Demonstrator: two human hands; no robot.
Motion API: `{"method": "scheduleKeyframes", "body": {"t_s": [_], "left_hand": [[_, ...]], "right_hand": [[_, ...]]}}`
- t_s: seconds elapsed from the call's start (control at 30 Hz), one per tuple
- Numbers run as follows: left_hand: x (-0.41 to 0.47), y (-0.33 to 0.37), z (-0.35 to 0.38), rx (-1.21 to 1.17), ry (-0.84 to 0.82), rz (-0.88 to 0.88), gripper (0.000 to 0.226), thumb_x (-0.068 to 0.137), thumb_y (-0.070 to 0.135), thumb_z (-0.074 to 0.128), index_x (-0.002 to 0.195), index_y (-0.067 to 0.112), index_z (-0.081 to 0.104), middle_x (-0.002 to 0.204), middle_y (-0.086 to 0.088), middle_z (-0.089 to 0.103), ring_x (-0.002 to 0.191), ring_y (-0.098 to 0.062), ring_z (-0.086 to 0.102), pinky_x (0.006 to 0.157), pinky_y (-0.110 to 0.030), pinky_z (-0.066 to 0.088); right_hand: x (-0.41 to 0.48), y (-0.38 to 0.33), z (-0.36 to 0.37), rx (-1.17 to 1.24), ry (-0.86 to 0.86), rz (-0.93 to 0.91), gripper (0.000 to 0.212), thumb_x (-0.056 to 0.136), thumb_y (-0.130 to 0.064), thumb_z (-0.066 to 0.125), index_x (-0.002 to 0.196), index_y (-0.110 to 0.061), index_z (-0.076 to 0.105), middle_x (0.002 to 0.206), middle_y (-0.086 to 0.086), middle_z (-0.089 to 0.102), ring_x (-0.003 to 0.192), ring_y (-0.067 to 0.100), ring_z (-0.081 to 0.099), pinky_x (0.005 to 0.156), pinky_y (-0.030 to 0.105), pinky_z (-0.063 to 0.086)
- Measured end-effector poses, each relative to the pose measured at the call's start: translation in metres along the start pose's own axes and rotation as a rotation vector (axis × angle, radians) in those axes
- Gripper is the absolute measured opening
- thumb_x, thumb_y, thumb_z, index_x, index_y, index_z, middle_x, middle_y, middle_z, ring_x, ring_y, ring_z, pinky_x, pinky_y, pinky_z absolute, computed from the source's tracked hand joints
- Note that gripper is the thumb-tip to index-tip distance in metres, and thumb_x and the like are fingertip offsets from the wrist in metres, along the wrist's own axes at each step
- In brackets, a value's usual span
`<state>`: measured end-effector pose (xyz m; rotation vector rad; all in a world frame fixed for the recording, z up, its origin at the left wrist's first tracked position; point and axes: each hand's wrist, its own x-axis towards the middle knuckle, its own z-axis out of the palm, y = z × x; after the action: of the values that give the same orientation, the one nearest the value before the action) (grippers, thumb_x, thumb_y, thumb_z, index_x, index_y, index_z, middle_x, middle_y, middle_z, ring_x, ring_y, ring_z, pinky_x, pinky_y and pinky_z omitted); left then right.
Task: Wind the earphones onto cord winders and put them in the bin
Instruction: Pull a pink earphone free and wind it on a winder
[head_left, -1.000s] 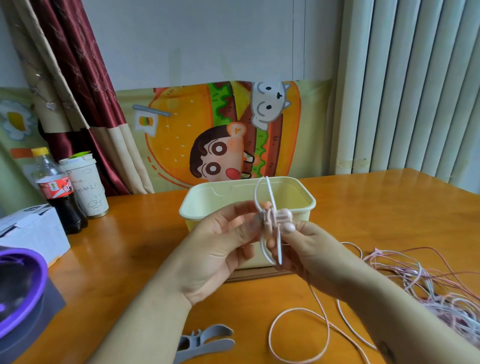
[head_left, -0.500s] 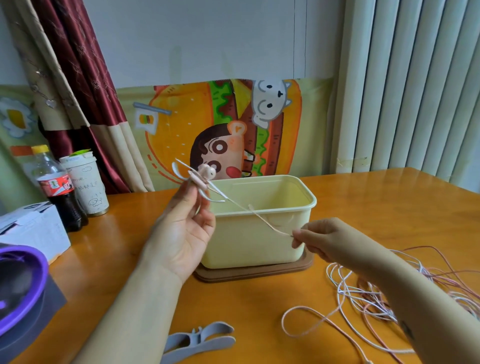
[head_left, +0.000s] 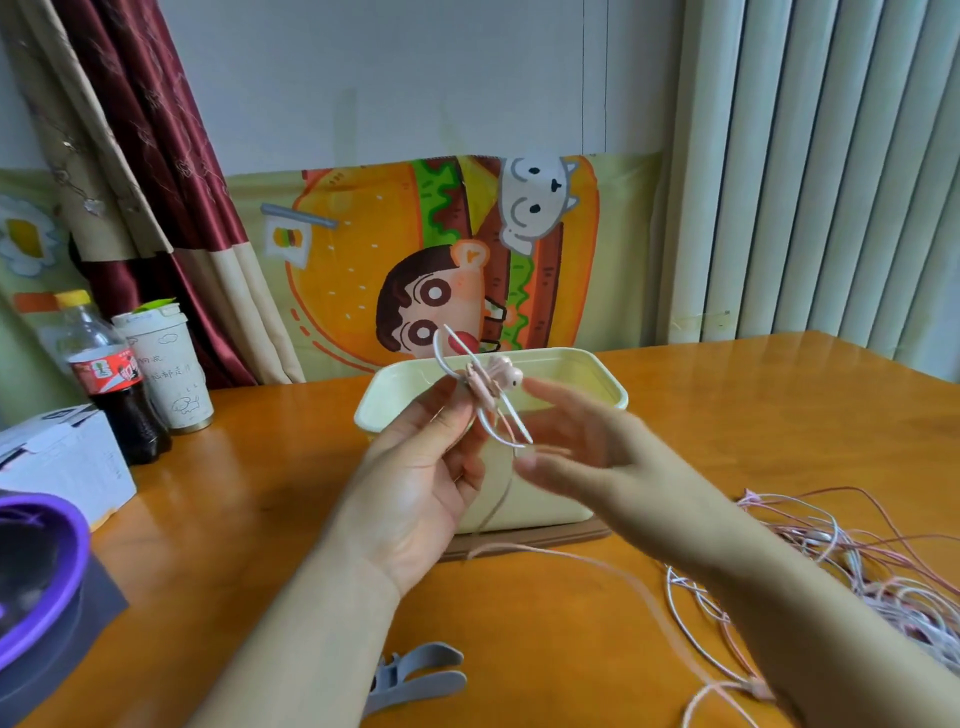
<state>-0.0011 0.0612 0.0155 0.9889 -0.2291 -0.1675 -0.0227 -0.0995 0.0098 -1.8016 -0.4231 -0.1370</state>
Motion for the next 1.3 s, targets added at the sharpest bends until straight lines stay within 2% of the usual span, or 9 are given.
{"method": "scheduleKeyframes", "body": {"t_s": [0.2,0.3,0.43,0.57,0.7,0.83,0.97,1.13,1.3], "left_hand": [[-0.003,0.003,0.003,0.000,-0.021,0.005,0.029,0.080,0.019,0.058,0.103,0.019,0.075,0.105,0.007,0.074,0.077,0.002,0.061,0.054,-0.013,0.032],[-0.002,0.003,0.002,0.036,0.022,0.019,0.035,0.079,0.022,0.059,0.112,0.018,0.070,0.108,0.006,0.074,0.083,0.002,0.060,0.061,-0.018,0.027],[-0.001,-0.001,-0.001,0.046,0.087,0.018,0.047,0.080,0.021,0.061,0.126,0.015,0.064,0.121,-0.002,0.070,0.078,0.001,0.058,0.058,-0.017,0.028],[0.000,-0.003,-0.004,0.137,0.084,0.007,0.034,0.086,0.018,0.060,0.119,0.017,0.066,0.113,-0.001,0.073,0.078,-0.001,0.058,0.052,-0.013,0.032],[-0.001,-0.005,-0.009,0.437,0.007,0.026,0.034,0.076,0.030,0.065,0.109,0.025,0.067,0.101,0.004,0.075,0.079,0.000,0.062,0.062,-0.022,0.035],[-0.006,-0.007,-0.007,0.656,-0.112,0.010,0.042,0.066,0.049,0.076,0.103,0.031,0.070,0.101,0.009,0.073,0.086,-0.003,0.063,0.071,-0.027,0.038],[-0.007,-0.007,-0.004,0.729,-0.229,-0.008,0.032,0.073,0.034,0.069,0.103,0.023,0.070,0.100,0.009,0.073,0.080,0.005,0.063,0.064,-0.006,0.042],[-0.008,-0.003,-0.006,0.733,-0.348,-0.038,0.033,0.074,0.027,0.069,0.105,0.019,0.069,0.105,0.003,0.073,0.099,-0.010,0.069,0.081,-0.018,0.051],[-0.011,0.002,-0.005,0.738,-0.390,-0.026,0.028,0.073,0.023,0.069,0.100,0.018,0.068,0.094,0.011,0.073,0.090,-0.003,0.069,0.075,-0.012,0.049]], "right_hand": [[-0.004,-0.003,0.010,0.141,-0.121,0.127,0.022,0.091,-0.007,0.060,0.103,-0.024,0.066,0.083,0.002,0.069,0.079,0.021,0.069,0.082,0.036,0.057],[-0.005,-0.007,0.009,-0.027,-0.114,0.141,0.019,0.098,-0.014,0.049,0.099,-0.016,0.068,0.065,-0.005,0.058,0.053,0.009,0.051,0.058,0.024,0.047],[-0.010,-0.017,0.010,-0.576,-0.092,0.030,0.033,0.100,-0.031,0.040,0.104,-0.012,0.067,0.066,0.005,0.055,0.057,0.016,0.045,0.057,0.030,0.040],[-0.018,-0.027,0.009,-0.811,-0.036,-0.060,0.038,0.100,-0.037,0.038,0.100,-0.012,0.066,0.078,0.004,0.064,0.071,0.019,0.056,0.067,0.036,0.049],[-0.021,-0.043,-0.005,-0.799,0.080,-0.125,0.027,0.097,-0.035,0.044,0.091,-0.027,0.069,0.062,-0.009,0.058,0.060,0.008,0.054,0.057,0.024,0.042],[-0.020,-0.047,-0.013,-0.730,0.179,-0.214,0.020,0.088,-0.037,0.050,0.078,-0.029,0.066,0.059,-0.017,0.056,0.070,-0.003,0.056,0.060,0.014,0.043],[-0.018,-0.043,-0.024,-0.743,0.238,-0.256,0.016,0.072,-0.048,0.059,0.072,-0.032,0.063,0.058,-0.011,0.056,0.065,0.000,0.053,0.057,0.015,0.042],[-0.015,-0.040,-0.037,-0.607,0.206,-0.236,0.023,0.065,-0.056,0.058,0.071,-0.035,0.065,0.064,-0.018,0.062,0.063,0.000,0.056,0.053,0.012,0.041],[-0.013,-0.035,-0.037,-0.566,0.216,-0.281,0.028,0.064,-0.059,0.058,0.071,-0.033,0.065,0.071,-0.019,0.064,0.061,0.009,0.056,0.053,0.023,0.045]]}}
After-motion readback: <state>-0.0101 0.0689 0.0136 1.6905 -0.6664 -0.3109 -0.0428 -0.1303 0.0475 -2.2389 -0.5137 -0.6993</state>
